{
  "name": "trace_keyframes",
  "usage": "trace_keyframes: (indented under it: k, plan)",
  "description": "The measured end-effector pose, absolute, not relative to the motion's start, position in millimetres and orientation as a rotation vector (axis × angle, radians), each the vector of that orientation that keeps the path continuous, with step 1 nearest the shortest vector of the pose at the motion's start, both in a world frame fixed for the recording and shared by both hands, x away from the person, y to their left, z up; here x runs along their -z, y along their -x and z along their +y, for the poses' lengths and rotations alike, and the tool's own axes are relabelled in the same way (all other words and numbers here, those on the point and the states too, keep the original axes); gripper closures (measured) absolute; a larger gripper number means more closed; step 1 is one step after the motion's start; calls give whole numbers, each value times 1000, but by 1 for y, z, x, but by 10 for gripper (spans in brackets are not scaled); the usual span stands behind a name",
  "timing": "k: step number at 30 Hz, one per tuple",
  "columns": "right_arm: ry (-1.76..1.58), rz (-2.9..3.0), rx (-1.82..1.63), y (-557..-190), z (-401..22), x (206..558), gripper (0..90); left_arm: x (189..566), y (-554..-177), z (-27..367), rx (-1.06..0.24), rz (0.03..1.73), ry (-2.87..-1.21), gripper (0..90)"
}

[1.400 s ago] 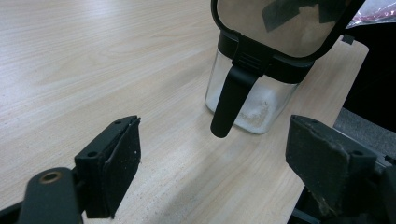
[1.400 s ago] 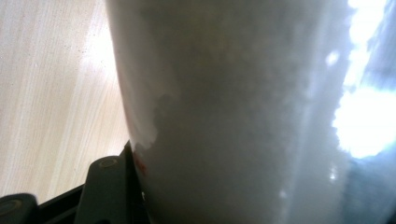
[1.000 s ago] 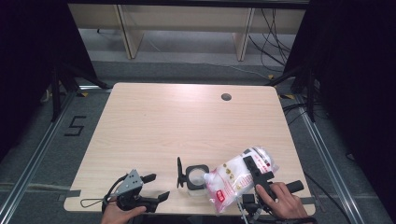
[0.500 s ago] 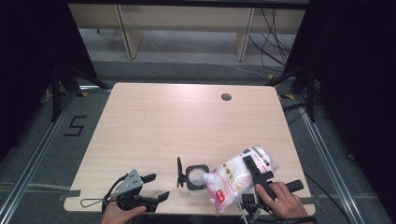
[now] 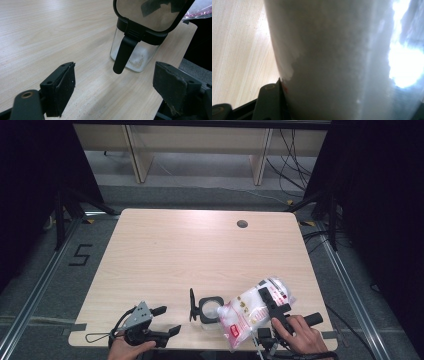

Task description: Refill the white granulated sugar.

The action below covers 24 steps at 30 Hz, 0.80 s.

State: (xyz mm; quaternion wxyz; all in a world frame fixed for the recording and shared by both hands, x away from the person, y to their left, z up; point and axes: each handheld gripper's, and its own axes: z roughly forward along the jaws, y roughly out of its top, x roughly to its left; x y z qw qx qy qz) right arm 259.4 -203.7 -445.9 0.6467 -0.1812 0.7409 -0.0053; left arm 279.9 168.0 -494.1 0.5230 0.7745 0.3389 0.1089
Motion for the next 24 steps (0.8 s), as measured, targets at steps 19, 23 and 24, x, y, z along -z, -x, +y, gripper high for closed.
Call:
trace_keyframes:
  k: [19, 23, 24]
  plan:
    - [396, 1687, -8, -261, -206, 444, 413, 493, -280, 167, -275, 815, -1856, 177]
    - [380, 1695, -27, -263, -208, 446, 413, 493, -280, 167, -276, 812, -1855, 179]
    - [407, 1689, -19, -264, -207, 445, 413, 493, -280, 167, -272, 821, -1837, 179]
